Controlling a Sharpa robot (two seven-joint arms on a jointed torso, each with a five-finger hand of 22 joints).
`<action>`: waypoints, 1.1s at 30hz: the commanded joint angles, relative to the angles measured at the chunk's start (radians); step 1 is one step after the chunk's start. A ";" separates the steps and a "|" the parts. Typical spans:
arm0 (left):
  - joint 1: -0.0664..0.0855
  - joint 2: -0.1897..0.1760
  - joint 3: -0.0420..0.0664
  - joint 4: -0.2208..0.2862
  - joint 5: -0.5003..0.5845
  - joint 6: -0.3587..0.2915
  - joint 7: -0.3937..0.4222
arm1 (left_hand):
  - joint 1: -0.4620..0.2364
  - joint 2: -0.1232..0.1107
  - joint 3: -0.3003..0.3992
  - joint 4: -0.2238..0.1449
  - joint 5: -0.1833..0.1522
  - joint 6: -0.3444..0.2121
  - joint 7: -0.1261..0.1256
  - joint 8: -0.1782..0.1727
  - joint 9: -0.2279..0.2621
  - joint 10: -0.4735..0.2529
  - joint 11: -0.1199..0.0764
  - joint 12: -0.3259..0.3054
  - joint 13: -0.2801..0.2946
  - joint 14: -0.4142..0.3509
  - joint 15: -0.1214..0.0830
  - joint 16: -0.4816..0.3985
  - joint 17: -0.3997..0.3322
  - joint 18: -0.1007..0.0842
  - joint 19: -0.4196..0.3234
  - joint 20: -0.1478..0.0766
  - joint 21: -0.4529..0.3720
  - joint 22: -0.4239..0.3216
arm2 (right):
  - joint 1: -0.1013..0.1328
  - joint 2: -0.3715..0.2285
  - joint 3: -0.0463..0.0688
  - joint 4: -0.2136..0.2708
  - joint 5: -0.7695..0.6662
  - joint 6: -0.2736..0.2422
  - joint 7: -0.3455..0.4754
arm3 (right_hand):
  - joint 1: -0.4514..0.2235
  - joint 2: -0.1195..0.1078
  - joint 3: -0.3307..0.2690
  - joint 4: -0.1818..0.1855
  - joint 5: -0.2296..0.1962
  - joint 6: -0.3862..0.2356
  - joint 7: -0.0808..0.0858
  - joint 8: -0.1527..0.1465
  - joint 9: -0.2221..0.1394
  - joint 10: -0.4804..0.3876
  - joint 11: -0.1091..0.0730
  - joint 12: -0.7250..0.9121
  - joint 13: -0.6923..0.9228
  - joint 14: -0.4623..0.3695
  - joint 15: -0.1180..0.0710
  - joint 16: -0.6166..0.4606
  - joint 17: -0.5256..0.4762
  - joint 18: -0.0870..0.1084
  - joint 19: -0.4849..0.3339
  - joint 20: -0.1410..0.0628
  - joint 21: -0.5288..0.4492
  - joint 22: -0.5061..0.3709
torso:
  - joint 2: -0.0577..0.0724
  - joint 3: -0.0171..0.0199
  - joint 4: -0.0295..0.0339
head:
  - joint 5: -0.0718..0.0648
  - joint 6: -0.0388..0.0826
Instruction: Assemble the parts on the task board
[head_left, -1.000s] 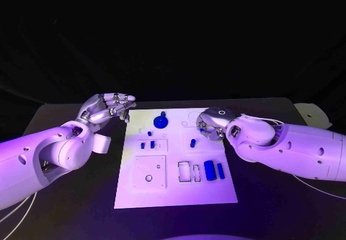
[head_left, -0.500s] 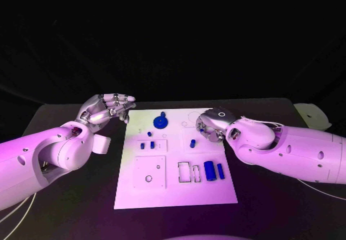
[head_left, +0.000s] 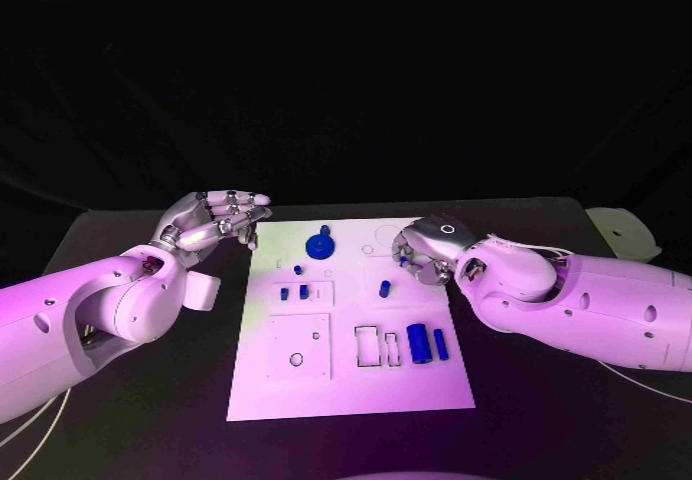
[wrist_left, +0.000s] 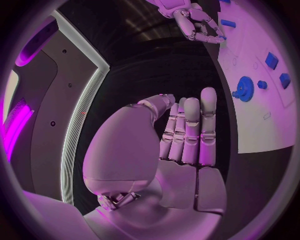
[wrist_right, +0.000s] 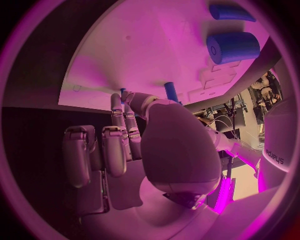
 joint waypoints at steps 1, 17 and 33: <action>0.000 0.002 0.000 0.000 0.005 0.022 -0.008 | -0.003 -0.003 0.000 -0.007 0.005 -0.006 0.001 -0.003 -0.001 -0.009 0.002 0.007 0.001 -0.007 0.002 0.000 -0.002 0.014 0.003 0.004 -0.004 -0.001 | 0.004 -0.009 0.002 0.013 0.012 -0.017 0.006 | -0.005 0.005 0.006 0.002 0.001 0.009 0.002 0.003 0.002 0.039 -0.035 0.000 -0.001 0.074 -0.007 -0.005 0.128 -0.010 0.084 -0.008 0.004 0.237 | 0.000 0.0003 -0.0002 | 0.000 0.001; 0.000 0.002 -0.001 -0.004 0.005 0.034 -0.017 | -0.006 -0.004 -0.001 -0.009 0.005 -0.015 0.005 -0.008 -0.004 -0.023 0.006 0.011 0.003 -0.013 0.006 0.000 -0.004 0.014 0.001 0.007 -0.006 -0.002 | 0.024 -0.066 0.012 0.181 0.074 -0.124 0.044 | -0.012 0.001 0.007 -0.005 -0.001 0.006 0.003 0.002 0.004 0.037 -0.034 -0.006 0.000 0.074 -0.006 -0.007 0.125 -0.011 0.084 -0.008 0.006 0.238 | -0.001 0.0006 -0.0005 | 0.023 0.004; -0.003 0.020 -0.003 -0.019 0.006 0.044 -0.023 | -0.007 -0.004 -0.001 -0.011 0.005 -0.020 0.007 -0.010 -0.005 -0.031 0.008 0.014 0.004 -0.015 0.008 0.001 -0.006 0.014 0.000 0.009 -0.007 -0.003 | -0.020 0.076 0.007 0.224 0.113 -0.145 0.084 | -0.017 0.000 0.006 -0.008 -0.004 0.004 0.005 0.001 0.005 0.035 -0.033 -0.010 0.000 0.073 -0.005 -0.010 0.121 -0.009 0.082 -0.007 0.001 0.235 | -0.001 -0.0026 0.0014 | 0.136 -0.012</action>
